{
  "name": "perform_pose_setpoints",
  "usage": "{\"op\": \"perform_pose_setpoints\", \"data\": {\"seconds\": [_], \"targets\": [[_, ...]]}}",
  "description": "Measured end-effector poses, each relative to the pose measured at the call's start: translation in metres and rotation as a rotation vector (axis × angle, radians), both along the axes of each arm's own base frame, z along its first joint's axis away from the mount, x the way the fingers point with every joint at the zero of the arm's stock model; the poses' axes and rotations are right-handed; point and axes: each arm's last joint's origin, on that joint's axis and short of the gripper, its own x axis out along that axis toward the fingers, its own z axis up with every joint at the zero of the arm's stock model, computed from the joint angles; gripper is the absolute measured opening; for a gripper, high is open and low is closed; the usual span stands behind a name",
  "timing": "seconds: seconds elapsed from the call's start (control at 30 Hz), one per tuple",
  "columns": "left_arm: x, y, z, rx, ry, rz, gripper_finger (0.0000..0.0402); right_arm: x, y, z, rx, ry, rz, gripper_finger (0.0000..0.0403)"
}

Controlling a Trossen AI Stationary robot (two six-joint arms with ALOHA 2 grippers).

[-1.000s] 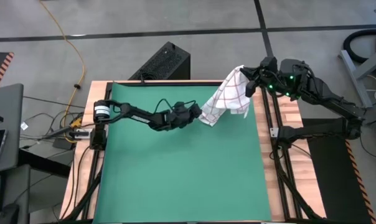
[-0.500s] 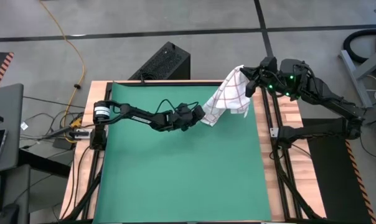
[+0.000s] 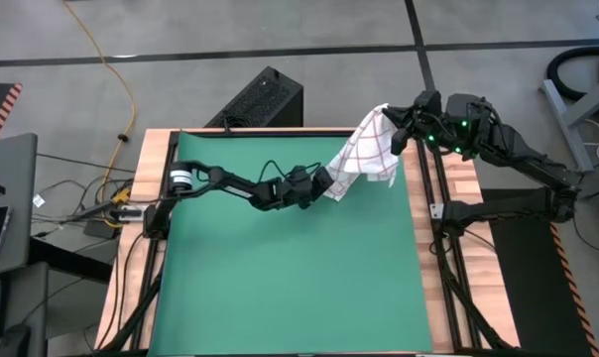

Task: Roll towel
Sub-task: Roll the white towel

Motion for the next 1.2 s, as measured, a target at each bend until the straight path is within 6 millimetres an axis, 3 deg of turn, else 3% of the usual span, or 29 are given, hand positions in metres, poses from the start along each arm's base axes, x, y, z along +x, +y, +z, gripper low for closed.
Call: {"op": "perform_pose_setpoints", "data": {"seconds": [0.4, 0.7, 0.8, 0.87, 1.03, 1.2], "targets": [[-0.005, 0.013, -0.005, 0.010, 0.068, 0.035, 0.0162, 0.000, 0.000, 0.000, 0.000, 0.001, 0.003, 0.0007], [-0.008, 0.026, -0.005, 0.068, 0.103, 0.040, 0.0022, 0.001, 0.001, 0.000, 0.008, -0.001, 0.043, 0.0007], [-0.007, 0.029, -0.001, 0.072, 0.066, -0.062, 0.0006, 0.001, 0.001, -0.001, 0.011, 0.009, 0.043, 0.0007], [-0.006, 0.028, 0.008, 0.078, 0.034, -0.150, 0.0002, 0.000, 0.001, -0.003, 0.017, 0.027, 0.034, 0.0007], [-0.015, 0.018, 0.055, 0.147, 0.025, -0.401, 0.0000, -0.008, -0.003, -0.011, 0.043, 0.108, -0.059, 0.0007], [-0.054, 0.008, 0.110, 0.266, 0.246, -0.531, 0.0000, -0.012, -0.006, -0.018, 0.092, 0.165, -0.099, 0.0007]]}}
